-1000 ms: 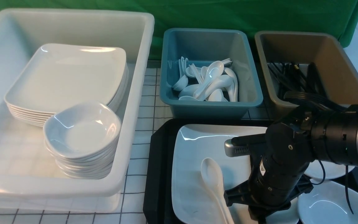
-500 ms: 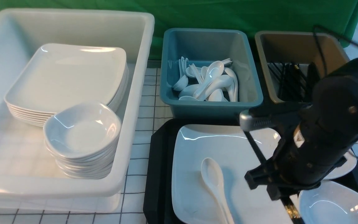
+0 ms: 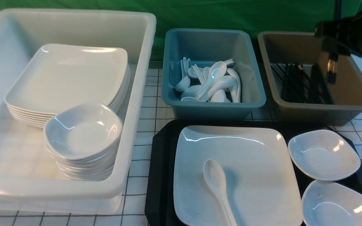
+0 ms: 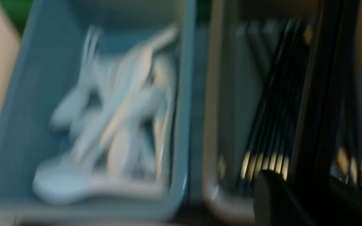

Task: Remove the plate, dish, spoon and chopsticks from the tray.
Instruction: Use the right arm to put the chopsticks into the small storage box on the right

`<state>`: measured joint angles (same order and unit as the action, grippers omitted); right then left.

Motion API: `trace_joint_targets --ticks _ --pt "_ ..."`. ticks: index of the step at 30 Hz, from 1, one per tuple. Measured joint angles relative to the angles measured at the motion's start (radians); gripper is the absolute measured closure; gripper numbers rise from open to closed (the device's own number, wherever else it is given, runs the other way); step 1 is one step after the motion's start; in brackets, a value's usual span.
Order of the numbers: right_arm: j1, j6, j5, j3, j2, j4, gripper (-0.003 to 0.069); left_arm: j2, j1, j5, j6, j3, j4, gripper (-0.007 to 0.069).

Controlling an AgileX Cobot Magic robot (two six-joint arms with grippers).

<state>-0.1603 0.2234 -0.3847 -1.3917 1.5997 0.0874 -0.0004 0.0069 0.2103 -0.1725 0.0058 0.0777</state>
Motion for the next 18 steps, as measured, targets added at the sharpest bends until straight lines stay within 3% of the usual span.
trace_joint_targets --ticks 1,5,9,11,14,18 --pt "0.030 -0.004 0.110 -0.006 0.050 0.000 0.0489 0.000 0.000 0.000 0.000 0.000 0.000 0.0603" --pt "0.066 -0.004 0.288 -0.006 0.183 0.000 0.0489 0.000 0.000 0.000 0.000 0.000 0.000 0.0603" --pt "0.076 -0.008 0.385 -0.006 0.306 -0.001 0.0452 0.000 0.000 0.000 0.000 0.000 0.000 0.0603" --pt "0.076 -0.008 0.385 -0.006 0.331 -0.001 0.0420 0.000 0.000 0.000 0.000 0.000 0.000 0.0603" --pt "0.076 0.005 0.311 -0.008 0.370 -0.005 0.0293 0.000 0.000 0.000 0.000 0.000 0.000 0.0603" --pt "0.076 0.003 0.126 -0.039 0.343 -0.008 0.0287 0.000 0.000 0.000 0.000 0.000 0.000 0.0603"
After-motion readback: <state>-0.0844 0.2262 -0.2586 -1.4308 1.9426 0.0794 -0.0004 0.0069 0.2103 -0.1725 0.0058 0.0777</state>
